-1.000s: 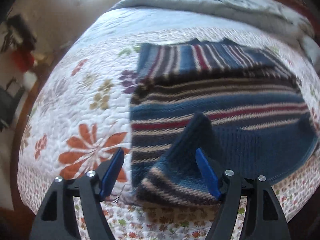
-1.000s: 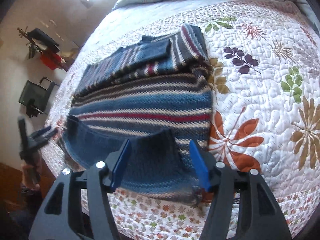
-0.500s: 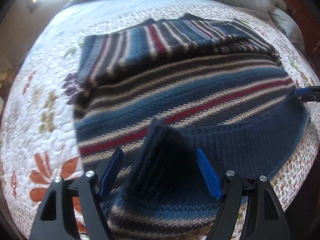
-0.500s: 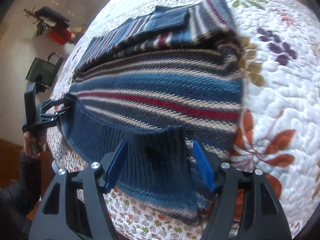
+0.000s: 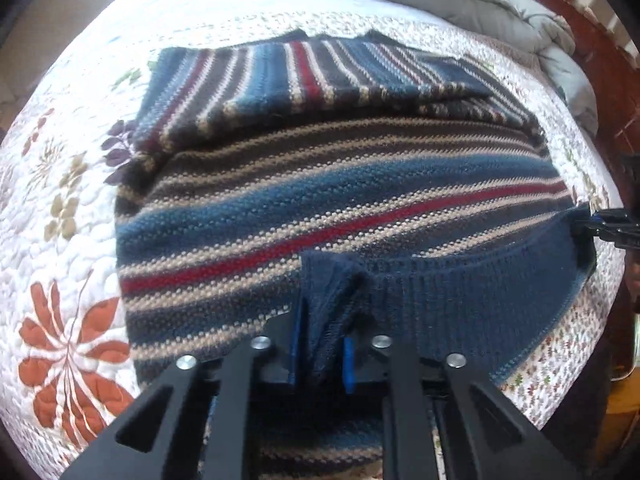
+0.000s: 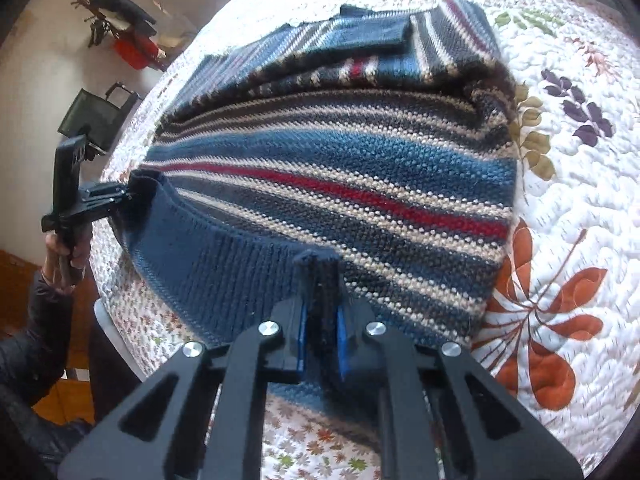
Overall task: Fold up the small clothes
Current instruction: 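Lift the hem with both grippers and fold it toward the collar, then carry the held hem over the body toward the collar with both grippers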
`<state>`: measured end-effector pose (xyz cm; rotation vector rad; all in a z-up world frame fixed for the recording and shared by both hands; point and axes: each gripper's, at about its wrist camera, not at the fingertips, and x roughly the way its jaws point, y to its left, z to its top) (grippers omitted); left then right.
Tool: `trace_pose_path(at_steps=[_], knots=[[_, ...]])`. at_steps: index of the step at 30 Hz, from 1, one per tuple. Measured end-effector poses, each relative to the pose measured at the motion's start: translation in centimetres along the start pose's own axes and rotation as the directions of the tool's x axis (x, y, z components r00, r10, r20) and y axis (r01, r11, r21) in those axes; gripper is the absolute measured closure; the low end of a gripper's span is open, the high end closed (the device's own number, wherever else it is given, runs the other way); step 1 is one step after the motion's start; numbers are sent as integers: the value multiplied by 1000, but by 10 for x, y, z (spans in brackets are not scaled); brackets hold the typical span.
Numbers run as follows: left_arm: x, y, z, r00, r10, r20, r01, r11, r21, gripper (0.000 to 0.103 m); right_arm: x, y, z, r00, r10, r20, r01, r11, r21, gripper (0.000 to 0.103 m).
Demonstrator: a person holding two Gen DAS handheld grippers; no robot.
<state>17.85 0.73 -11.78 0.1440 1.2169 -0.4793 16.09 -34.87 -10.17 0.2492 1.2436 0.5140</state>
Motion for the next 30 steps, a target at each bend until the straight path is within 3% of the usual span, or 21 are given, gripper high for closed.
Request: trace_pose_path(at_steps=[8,13,19,30], knots=[[-26,-9,-34,999,-23,34,23,1000,6,93,-25,19,-18,999,1,36,0,1000,-17,93],[-35,-3,-41,998,-29,63,32,998,-49,93,-29,23,-19,999,-19,51,19,1000,-8,93],[-59,12,-5,988,-23,152,40,993,-110,93,-46,19,20,992,-24,120,22,1000,19,94],[-62,41,103,969,9,246,37,982,-184,93,-55,-8,128,976,-60,208,42,995,93,94]])
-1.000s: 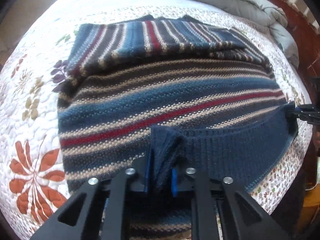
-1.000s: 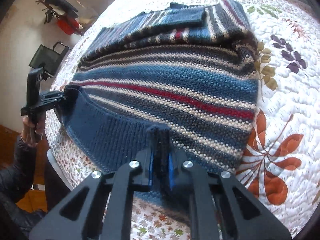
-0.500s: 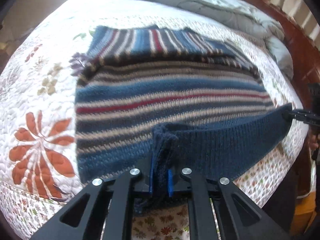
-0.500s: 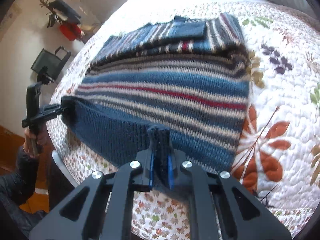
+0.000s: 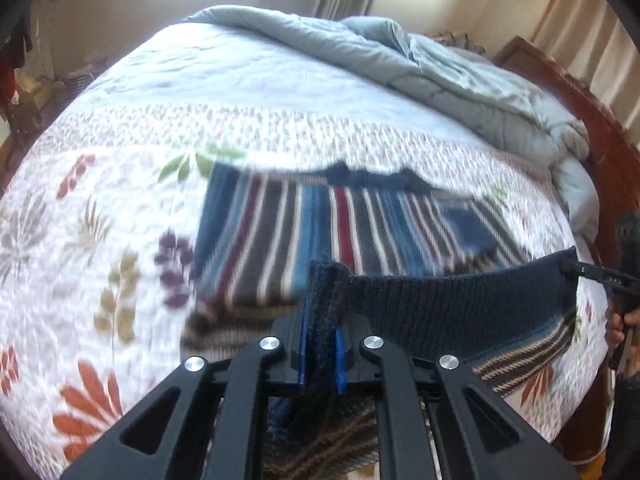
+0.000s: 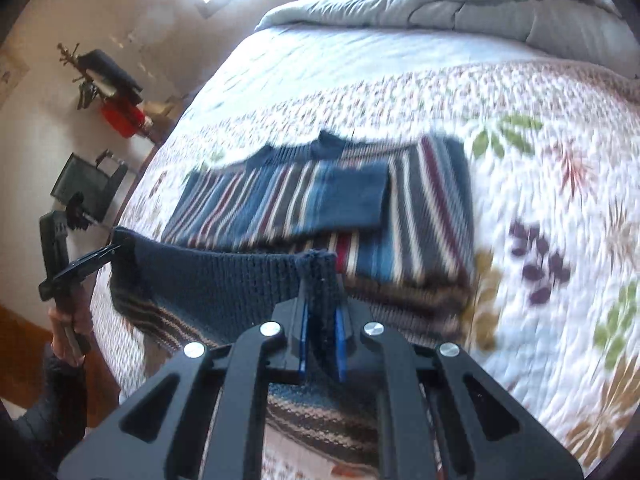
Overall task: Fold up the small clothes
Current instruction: 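Carry the held hem over the body toward the collar with both grippers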
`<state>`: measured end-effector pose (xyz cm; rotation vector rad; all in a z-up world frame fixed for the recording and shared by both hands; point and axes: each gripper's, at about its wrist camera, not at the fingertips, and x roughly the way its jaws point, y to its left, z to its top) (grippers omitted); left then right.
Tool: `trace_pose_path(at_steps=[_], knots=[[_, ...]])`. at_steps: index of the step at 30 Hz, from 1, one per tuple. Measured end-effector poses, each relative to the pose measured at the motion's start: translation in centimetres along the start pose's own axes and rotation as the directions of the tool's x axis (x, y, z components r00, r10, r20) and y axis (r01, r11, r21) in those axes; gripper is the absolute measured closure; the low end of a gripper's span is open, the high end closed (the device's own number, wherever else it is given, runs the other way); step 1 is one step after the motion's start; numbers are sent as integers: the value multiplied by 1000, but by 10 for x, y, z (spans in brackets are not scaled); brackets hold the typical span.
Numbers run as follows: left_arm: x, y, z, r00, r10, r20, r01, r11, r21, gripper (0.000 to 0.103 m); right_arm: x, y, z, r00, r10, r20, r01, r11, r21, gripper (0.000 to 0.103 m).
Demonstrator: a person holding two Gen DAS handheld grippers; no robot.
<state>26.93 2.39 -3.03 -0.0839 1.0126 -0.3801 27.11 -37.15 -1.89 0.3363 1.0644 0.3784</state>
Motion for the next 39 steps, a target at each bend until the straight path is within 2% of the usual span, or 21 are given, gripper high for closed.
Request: trace_pose_path(at_steps=[7,11,17,19,21,22,24,25,26,27,30,34,37,38,39], knots=[[26,-3,61,998,49,39,-50,999,5,93,23,-8,64,998,-48,33,48,999,3,94],[53,2,85,997,69,21,-69,998,-12,93,48,-23,88,998,-63,16,62,997,38,94],[110,10,84,989,130,-77,-130,991,1,92,97,-44,93,991,-122,-61,126,990,65,93],[126,14,79,983,149,-111,-151,989,-10,88,113,-52,90,987,-135,-93,142,986,82,92],[140,20,75,972,181,-149,-184,983,-6,77,127,-58,87,976,-179,-123,190,978,83,79],[142,23,74,966,210,-154,-213,977,0,73,129,-60,86,973,-195,-124,206,975,81,78],[138,31,73,965,220,-144,-224,975,-12,50,125,-63,83,981,-152,-119,164,982,94,63],[132,36,72,969,205,-136,-210,977,-28,46,122,-64,83,984,-136,-112,147,984,101,59],[125,43,70,977,168,-132,-176,983,-53,42,116,-65,81,988,-112,-106,123,987,101,49],[119,48,67,981,134,-140,-145,987,-70,42,112,-66,82,989,-102,-108,113,989,100,44],[112,55,56,979,100,-176,-113,991,-67,41,106,-69,79,986,-88,-142,102,990,95,43],[121,47,44,966,140,-219,-141,990,13,41,110,-66,69,975,-98,-201,108,993,38,45],[130,36,41,959,173,-224,-160,984,73,41,114,-59,65,968,-137,-209,136,991,-16,60],[131,34,40,959,177,-222,-163,983,79,43,116,-56,65,966,-152,-207,148,988,-34,68],[132,31,41,960,176,-219,-162,983,82,51,117,-55,65,966,-158,-204,152,987,-45,76]])
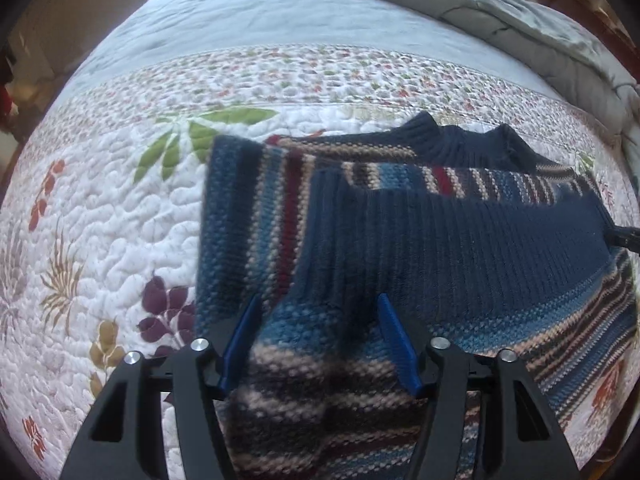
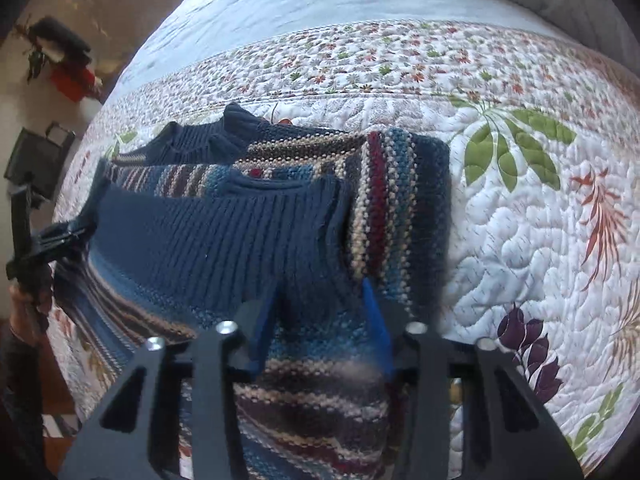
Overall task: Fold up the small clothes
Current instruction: 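Carry the held hem over the body toward the collar with both grippers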
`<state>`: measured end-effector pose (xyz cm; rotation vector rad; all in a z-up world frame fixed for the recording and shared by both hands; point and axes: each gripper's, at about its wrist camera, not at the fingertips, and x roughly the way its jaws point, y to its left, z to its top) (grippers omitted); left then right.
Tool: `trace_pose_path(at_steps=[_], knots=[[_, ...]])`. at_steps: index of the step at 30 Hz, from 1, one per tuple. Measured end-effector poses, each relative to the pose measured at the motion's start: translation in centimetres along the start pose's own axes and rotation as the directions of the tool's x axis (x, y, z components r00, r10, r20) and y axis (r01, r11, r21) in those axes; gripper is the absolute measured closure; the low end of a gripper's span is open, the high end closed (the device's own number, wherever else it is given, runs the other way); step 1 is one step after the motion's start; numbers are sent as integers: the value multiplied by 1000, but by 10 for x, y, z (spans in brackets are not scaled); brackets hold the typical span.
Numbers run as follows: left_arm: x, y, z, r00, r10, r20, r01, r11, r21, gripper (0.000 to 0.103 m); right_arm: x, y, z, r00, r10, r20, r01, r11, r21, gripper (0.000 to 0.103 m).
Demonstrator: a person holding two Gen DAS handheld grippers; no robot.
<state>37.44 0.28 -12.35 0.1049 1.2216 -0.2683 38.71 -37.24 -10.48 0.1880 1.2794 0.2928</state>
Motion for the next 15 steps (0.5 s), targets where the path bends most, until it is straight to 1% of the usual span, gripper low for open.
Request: trace_pose_path(at_steps=[1,2,3,4,7,8,10,12,14,15], knots=[[-1,-2,1,1000,-16,3,16,1000,-1,57,0,1,0,1000,-9,2,9,1000,-9,77],[-1,-2,2,1000,-28,3,28,1000,-6,70,0,1,0,1000,-11,5,11,1000,-12,80],[-1,-3,3,999,-39,0,39,999,-11,86,-2,1,0,1000,-11,12,12,1000,-17,82],[-1,-3,4,998,-54,-6,54,998,-13,89,-3,0,-1,1000,-9,18,10,1000,-21,84],[-3,-6,5,999,-43,3,43,999,-8,91,-12,-3,-3,998,8,56,-8,1000,-7,91],[-5,-5,5,999,-39,18,39,999,-13,92,-19,-7,-3,997,15,71,-15,1000,2,93],[-12,-3,7,998,-44,48,45,998,-31,92,-29,-10,-2,993,35,109,-36,999,12,93],[-22,2,12,994,-63,91,69,996,-59,92,-42,-9,1,988,49,146,-51,999,10,93],[-34,5,18,988,-78,135,89,993,-76,92,-53,-7,6,983,47,177,-49,999,2,94],[-38,4,23,985,-72,154,84,993,-78,92,-57,-5,10,981,41,190,-41,999,-1,94]])
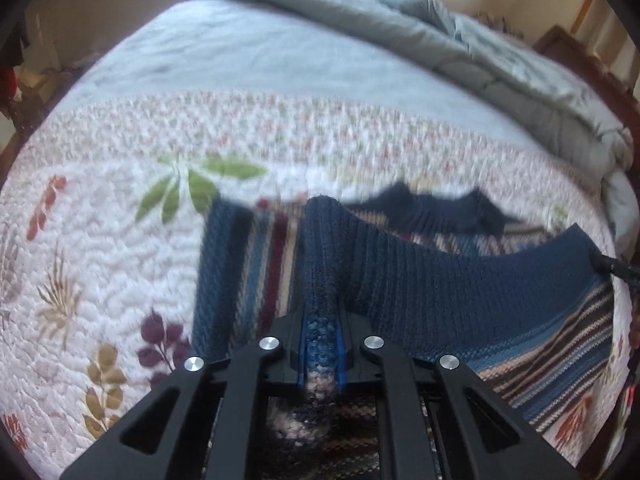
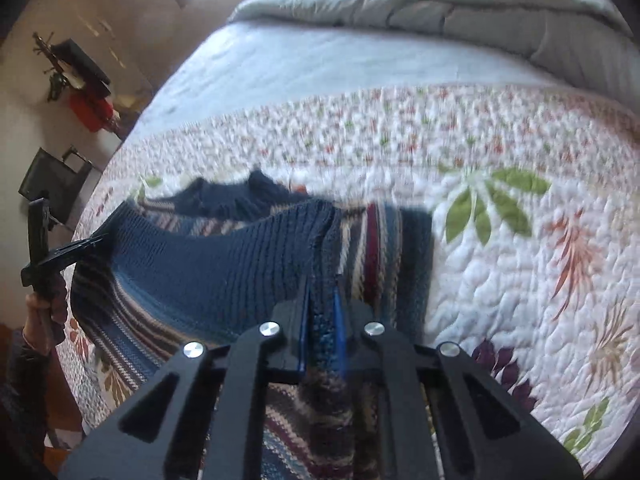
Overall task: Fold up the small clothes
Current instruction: 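Carry the held hem over the body toward the collar with both grippers, then lay the hem down on the sweater and open both grippers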
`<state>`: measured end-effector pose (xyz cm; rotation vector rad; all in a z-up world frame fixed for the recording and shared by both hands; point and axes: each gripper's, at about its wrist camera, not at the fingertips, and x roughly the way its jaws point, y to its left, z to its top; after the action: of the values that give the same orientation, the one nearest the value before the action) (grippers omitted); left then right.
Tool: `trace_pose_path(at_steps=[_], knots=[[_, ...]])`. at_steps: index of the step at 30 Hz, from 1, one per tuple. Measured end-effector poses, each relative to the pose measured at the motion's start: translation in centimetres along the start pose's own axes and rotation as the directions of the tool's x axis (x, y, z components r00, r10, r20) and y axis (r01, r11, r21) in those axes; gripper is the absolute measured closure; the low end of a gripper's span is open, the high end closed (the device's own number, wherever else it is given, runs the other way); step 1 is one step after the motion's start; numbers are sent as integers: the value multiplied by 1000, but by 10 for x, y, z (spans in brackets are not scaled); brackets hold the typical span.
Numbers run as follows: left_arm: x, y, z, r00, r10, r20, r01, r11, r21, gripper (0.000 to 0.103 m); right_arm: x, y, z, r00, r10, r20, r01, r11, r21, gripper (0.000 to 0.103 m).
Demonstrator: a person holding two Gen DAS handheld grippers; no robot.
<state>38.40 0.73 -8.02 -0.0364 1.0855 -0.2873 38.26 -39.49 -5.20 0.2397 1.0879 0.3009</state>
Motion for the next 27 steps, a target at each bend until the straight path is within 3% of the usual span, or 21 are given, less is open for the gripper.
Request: trace_pose_path(at_steps=[7,11,16,19,22,24,27], knots=[[1,0,47,994,76,84,-74,997,-20,92,-3,-7,44,994,-13,106,6,998,61,94],[38,6,57,994,113,-3,-113,993,-34,92,36,-17,62,996,-35,78,26,993,111,94],[85,3,49,978,188,-92,-186,982,29,91,83,-27,61,995,-97,-6,97,988,120,93],[93,3,45,974,205,-102,-201,979,44,86,101,-33,54,990,-125,-60,131,984,121,89],[81,5,44,969,229,-94,-226,973,48,68,99,-32,50,990,-128,-61,135,983,126,79],[68,10,42,966,245,-78,-242,969,42,40,84,-35,46,994,-100,-47,106,983,147,77],[37,25,28,974,215,-74,-215,977,14,38,55,-36,32,997,-64,-43,70,985,156,65]])
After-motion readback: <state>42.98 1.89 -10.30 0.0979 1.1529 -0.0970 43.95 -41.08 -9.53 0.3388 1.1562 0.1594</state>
